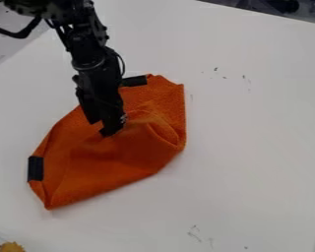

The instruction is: Fold the cloth from bottom right to top left

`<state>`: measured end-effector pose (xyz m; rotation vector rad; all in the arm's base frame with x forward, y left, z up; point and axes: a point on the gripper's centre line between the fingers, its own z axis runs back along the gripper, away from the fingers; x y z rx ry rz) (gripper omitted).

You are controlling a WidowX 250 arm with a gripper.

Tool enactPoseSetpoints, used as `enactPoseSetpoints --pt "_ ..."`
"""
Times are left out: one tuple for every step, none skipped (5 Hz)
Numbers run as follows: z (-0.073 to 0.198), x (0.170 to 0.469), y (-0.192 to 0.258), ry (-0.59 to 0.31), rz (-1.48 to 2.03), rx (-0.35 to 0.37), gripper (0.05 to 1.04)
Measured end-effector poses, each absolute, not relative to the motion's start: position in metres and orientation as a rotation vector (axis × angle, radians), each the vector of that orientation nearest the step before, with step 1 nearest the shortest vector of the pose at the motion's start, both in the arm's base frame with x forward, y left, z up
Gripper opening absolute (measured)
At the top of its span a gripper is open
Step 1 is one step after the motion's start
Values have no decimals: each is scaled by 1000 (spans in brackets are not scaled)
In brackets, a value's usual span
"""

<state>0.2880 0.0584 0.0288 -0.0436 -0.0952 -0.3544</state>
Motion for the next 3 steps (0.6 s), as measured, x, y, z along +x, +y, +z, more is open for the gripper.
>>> enactPoseSetpoints --pt "53 308 67 -98 -371 5 1008" --pt "63 319 66 -118 -345 38 1005" --pt "67 323 62 -127 -299 16 999"
